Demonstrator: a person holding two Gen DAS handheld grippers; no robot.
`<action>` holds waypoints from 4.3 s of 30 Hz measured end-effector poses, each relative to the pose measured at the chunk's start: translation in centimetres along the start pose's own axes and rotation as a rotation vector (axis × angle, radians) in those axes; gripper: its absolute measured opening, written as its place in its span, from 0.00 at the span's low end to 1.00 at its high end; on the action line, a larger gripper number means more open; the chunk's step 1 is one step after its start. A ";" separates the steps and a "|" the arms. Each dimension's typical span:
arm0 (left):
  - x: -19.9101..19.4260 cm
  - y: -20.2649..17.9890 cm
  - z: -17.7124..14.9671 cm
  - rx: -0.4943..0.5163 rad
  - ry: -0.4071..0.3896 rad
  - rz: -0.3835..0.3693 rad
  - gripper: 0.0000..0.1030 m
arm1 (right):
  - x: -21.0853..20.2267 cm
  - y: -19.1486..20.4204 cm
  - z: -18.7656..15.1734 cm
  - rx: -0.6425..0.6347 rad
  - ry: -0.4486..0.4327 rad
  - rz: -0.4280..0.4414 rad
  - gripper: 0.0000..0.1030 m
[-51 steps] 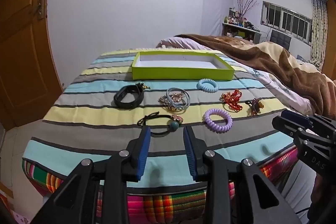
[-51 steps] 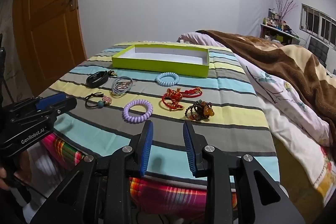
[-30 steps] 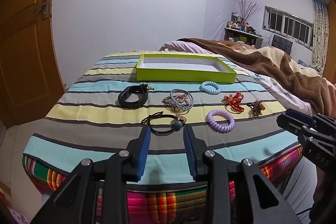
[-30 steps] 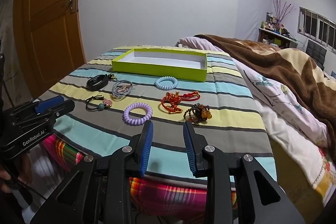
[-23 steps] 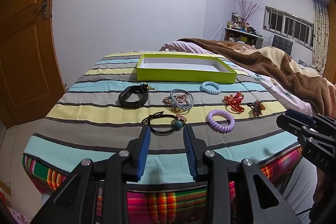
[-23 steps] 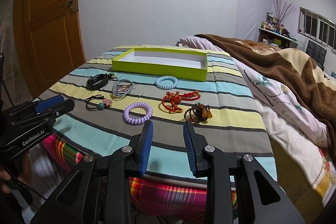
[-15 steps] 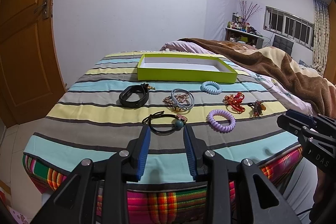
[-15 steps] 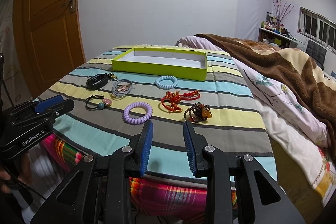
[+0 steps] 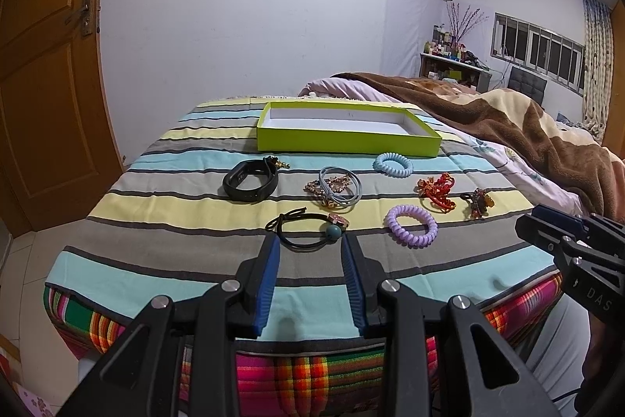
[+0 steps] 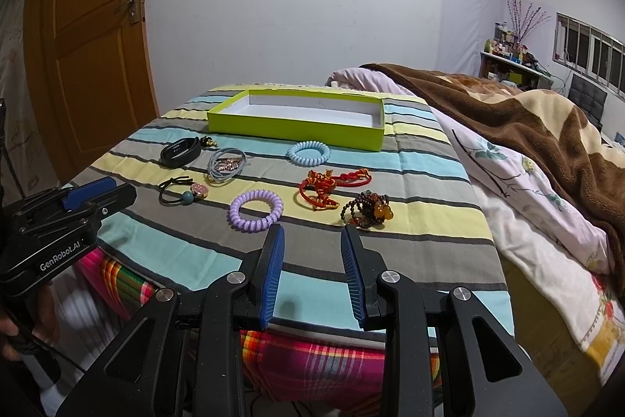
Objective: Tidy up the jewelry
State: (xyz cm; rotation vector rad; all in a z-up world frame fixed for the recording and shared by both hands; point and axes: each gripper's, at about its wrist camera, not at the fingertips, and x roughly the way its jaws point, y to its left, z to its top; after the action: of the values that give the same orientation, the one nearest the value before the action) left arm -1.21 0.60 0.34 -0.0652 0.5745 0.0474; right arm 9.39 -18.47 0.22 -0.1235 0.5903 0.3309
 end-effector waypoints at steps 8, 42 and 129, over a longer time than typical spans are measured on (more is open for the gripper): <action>-0.1 0.0 0.0 -0.001 -0.002 0.001 0.33 | -0.1 -0.1 -0.1 0.000 -0.002 -0.002 0.30; 0.0 0.2 -0.1 -0.011 0.004 -0.014 0.33 | -0.1 -0.1 -0.1 -0.003 -0.001 -0.003 0.30; 7.3 -0.5 7.7 0.041 0.055 -0.123 0.03 | 7.1 -5.7 4.7 0.145 0.131 0.096 0.19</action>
State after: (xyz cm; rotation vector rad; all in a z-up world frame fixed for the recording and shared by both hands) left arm 9.13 0.84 2.78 -0.0624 0.6249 -0.0854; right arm 19.33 -20.98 0.17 0.0234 0.7491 0.3732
